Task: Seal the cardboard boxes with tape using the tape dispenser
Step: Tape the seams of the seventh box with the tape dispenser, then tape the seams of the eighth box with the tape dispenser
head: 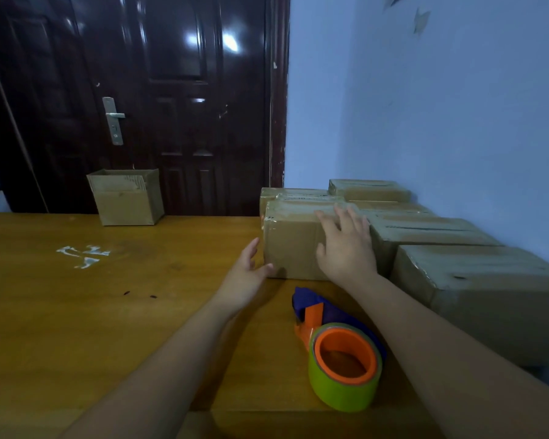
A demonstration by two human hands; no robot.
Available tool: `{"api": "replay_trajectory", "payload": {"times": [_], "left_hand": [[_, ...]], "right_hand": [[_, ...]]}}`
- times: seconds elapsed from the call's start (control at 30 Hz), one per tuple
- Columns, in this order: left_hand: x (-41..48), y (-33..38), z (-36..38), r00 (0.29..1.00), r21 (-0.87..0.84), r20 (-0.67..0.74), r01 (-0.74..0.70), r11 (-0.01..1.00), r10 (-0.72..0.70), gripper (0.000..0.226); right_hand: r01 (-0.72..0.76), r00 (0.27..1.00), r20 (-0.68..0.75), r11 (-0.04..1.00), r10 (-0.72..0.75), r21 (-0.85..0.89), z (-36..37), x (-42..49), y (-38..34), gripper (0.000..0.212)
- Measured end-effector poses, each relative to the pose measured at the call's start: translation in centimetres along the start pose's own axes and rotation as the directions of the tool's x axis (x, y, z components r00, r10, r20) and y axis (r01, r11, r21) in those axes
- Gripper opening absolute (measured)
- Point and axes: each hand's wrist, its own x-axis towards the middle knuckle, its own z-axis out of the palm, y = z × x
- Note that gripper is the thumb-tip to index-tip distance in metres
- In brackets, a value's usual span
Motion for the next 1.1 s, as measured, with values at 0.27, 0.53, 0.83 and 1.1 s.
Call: {"api": "replay_trajectory", "payload": {"times": [0.27,0.53,0.83,1.1], "left_hand": [[-0.7,-0.5,-4.5,0.959,0.45,-0.213,-0.075,0.89,0.189,0.053],[0.6,-2.4,-11.5,0.923,0.492,-0.354,0.042,0.87,0.155,0.059],[6.9,-8.6,-22.4,0.849,0.33,-0.528,0.216,0.919,-0.009,0.056],[15.6,-15.2,-29.3,0.75,-0.045,-0.641,0.178,0.983,-0.165,0.054]], "right_hand": [[0.256,0.927,0.225,0.946,-0.299,0.201,-1.1,-0.1,-6.3,0.058],[0.076,0.871,0.398,0.88,-0.288,0.469,1.8,2.8,-15.0,0.063],[-0.372,0.871,0.477,0.478,-0.116,0.796,12.1,8.4,-24.3,0.06],[-0.335,0.904,0.415,0.44,-0.098,0.833,22.1,15.6,-30.0,0.061]]}}
